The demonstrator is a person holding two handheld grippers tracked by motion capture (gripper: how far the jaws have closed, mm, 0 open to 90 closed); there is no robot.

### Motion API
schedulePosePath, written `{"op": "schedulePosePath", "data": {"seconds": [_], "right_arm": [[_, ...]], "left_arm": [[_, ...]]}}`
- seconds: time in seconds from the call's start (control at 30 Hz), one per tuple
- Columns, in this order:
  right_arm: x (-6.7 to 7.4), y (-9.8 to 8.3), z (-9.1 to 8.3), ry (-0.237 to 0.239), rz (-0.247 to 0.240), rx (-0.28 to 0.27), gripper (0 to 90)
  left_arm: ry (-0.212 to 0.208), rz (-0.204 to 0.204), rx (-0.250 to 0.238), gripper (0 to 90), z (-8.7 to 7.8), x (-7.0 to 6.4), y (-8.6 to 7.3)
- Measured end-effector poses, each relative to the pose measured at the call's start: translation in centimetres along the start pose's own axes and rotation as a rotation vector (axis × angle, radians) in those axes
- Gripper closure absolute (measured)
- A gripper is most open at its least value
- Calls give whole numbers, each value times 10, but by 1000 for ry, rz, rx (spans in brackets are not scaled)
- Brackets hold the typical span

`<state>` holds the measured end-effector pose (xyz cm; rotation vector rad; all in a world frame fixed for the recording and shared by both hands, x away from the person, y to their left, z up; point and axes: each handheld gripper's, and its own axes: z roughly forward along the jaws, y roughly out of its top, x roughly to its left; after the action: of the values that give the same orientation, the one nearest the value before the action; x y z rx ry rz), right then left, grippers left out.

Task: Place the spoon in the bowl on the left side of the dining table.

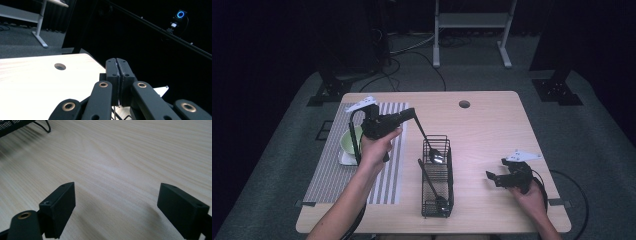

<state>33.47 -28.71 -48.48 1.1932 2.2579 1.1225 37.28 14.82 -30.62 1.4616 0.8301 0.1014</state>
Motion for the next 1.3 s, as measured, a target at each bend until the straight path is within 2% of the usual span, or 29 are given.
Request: {"op": "schedulePosePath", "data": {"seconds": [0.23, 0.5, 1.3], "right_arm": [[0, 0, 0, -1, 0, 0, 140], [0, 0, 0, -1, -1, 1, 140], [0, 0, 0, -5, -3, 0, 140]], "left_arm": [[14, 10, -8, 893, -4, 1, 6], [50, 2, -29, 894, -13, 6, 13], [114, -3, -70, 893, -34, 17, 27]]}}
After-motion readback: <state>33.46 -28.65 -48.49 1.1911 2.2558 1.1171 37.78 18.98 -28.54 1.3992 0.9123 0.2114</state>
